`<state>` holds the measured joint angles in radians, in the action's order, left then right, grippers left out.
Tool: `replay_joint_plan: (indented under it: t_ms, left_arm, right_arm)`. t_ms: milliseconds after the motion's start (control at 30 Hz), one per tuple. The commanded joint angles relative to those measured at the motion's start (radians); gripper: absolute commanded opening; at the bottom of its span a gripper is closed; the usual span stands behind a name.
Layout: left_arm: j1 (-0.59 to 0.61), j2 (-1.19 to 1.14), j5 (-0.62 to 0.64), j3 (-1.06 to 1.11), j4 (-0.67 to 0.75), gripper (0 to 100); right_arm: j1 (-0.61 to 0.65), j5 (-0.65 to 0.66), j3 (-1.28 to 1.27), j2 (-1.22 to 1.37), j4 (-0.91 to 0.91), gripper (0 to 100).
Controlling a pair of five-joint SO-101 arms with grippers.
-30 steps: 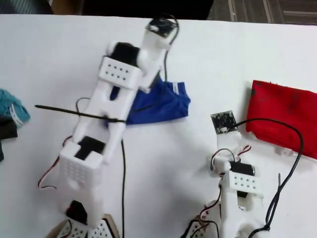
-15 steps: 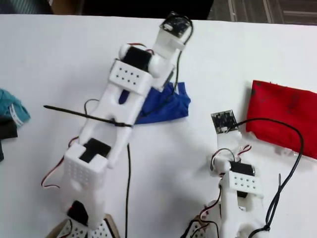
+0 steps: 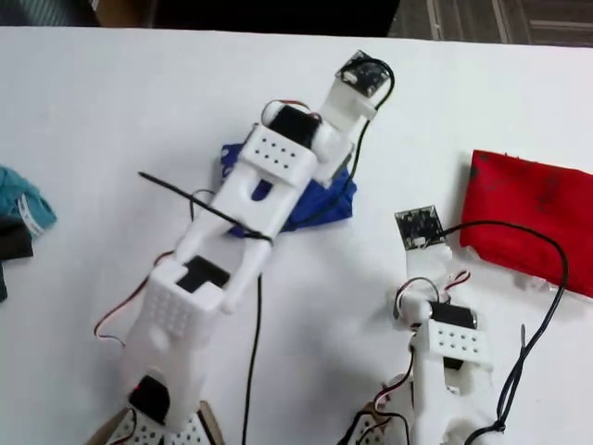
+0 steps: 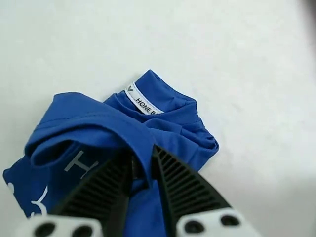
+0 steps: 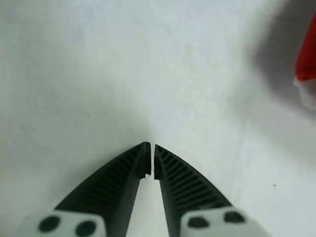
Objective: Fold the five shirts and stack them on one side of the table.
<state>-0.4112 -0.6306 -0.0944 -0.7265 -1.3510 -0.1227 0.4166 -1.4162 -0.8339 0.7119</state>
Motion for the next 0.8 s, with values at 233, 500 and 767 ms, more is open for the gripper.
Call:
replay_joint_plan:
  t_ms: [233, 500, 767]
  left_arm:
    - [-0.037, 0.0, 0.006, -0.016, 0.057, 3]
    - [-0.046, -0.002, 0.005, -0.015, 0.061, 3]
    - [-0.046, -0.002, -0.002, -0.015, 0.063, 3]
  right_arm:
    - [-0.008, 0.002, 0.0, -0.028, -0.016, 2.3]
    - [-0.008, 0.002, 0.0, -0.028, -0.016, 2.3]
    - [-0.008, 0.002, -0.005, -0.03, -0.016, 2.3]
